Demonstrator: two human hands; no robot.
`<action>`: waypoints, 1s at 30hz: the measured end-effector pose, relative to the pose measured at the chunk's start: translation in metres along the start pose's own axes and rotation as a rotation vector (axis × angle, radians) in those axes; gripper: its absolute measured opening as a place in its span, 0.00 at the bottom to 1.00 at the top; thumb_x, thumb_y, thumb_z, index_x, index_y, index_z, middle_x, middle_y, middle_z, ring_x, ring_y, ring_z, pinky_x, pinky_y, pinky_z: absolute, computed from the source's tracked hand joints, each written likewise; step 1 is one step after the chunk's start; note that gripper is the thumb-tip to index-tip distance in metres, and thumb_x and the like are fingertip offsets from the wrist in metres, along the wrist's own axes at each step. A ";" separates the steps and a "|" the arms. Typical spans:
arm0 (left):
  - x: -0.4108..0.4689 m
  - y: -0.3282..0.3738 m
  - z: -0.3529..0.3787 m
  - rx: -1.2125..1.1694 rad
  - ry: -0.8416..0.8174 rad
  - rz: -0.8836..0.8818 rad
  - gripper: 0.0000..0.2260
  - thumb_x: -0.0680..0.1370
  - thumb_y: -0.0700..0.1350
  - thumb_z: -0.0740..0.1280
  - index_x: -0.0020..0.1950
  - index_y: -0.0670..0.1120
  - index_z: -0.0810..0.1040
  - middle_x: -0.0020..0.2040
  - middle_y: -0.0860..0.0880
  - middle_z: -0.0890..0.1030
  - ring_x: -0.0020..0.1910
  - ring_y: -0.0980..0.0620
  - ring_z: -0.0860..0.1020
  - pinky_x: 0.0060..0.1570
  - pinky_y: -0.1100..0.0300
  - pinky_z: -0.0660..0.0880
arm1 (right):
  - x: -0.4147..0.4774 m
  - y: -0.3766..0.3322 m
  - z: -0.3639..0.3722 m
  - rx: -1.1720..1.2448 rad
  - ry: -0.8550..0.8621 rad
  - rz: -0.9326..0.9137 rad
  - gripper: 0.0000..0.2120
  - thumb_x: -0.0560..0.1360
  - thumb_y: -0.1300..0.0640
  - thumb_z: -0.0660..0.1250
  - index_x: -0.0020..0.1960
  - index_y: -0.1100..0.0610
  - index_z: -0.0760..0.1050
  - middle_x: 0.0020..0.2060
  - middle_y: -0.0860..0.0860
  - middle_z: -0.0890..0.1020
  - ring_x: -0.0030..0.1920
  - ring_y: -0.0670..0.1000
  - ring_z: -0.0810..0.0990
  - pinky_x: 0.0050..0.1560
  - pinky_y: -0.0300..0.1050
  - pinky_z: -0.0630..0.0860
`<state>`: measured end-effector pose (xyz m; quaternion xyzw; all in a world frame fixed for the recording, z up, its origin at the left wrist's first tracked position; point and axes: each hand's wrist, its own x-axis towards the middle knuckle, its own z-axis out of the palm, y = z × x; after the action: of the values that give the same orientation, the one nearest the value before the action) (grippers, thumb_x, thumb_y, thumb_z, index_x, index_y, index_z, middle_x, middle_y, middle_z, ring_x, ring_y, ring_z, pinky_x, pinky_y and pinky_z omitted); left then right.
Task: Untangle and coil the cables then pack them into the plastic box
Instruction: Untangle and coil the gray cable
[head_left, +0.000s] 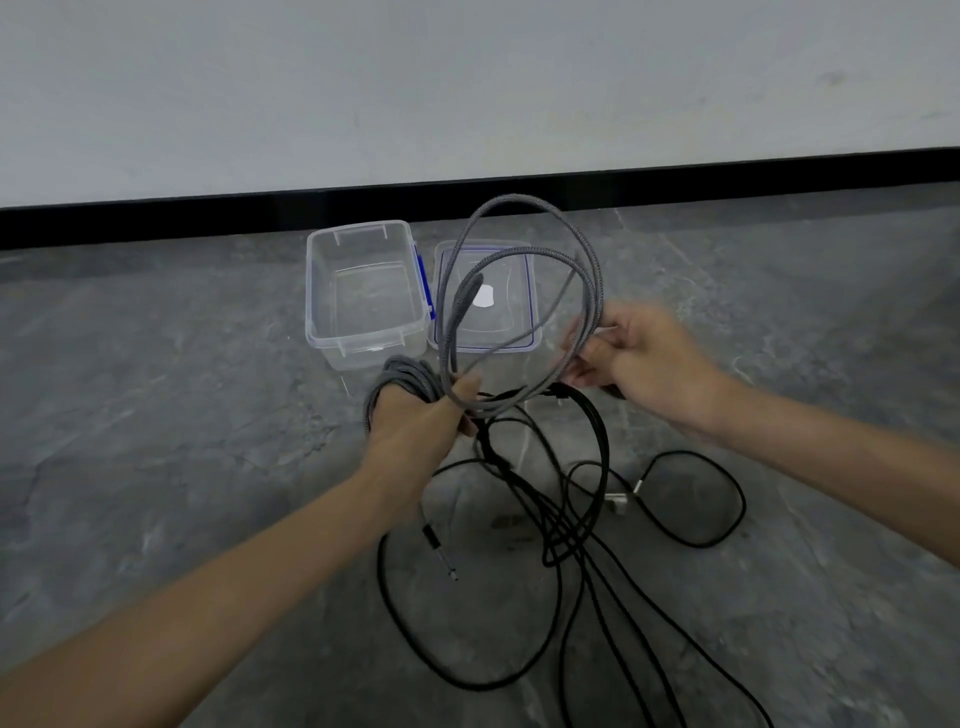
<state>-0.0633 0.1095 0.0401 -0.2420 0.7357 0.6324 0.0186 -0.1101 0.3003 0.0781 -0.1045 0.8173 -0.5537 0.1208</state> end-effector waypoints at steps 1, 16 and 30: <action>-0.002 0.002 0.002 0.034 -0.029 0.016 0.14 0.76 0.49 0.71 0.33 0.45 0.79 0.22 0.51 0.76 0.19 0.61 0.69 0.23 0.70 0.65 | 0.000 -0.002 0.000 0.066 0.000 0.027 0.12 0.80 0.70 0.58 0.45 0.59 0.76 0.39 0.56 0.85 0.41 0.52 0.84 0.46 0.41 0.81; 0.014 -0.011 0.006 0.290 -0.090 0.036 0.09 0.69 0.43 0.78 0.40 0.43 0.80 0.34 0.49 0.81 0.35 0.52 0.78 0.37 0.60 0.78 | 0.002 -0.021 -0.002 0.572 -0.123 0.271 0.08 0.80 0.64 0.60 0.44 0.62 0.74 0.38 0.56 0.84 0.34 0.47 0.82 0.39 0.38 0.80; 0.010 -0.012 0.005 0.228 -0.193 -0.045 0.07 0.71 0.40 0.75 0.35 0.43 0.80 0.23 0.51 0.79 0.25 0.56 0.75 0.30 0.62 0.73 | 0.001 -0.032 0.001 0.282 0.046 0.152 0.11 0.84 0.57 0.52 0.44 0.55 0.67 0.24 0.48 0.74 0.25 0.48 0.75 0.36 0.49 0.77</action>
<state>-0.0687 0.1103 0.0243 -0.1928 0.7920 0.5643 0.1305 -0.1099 0.2869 0.1072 -0.0119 0.7394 -0.6546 0.1571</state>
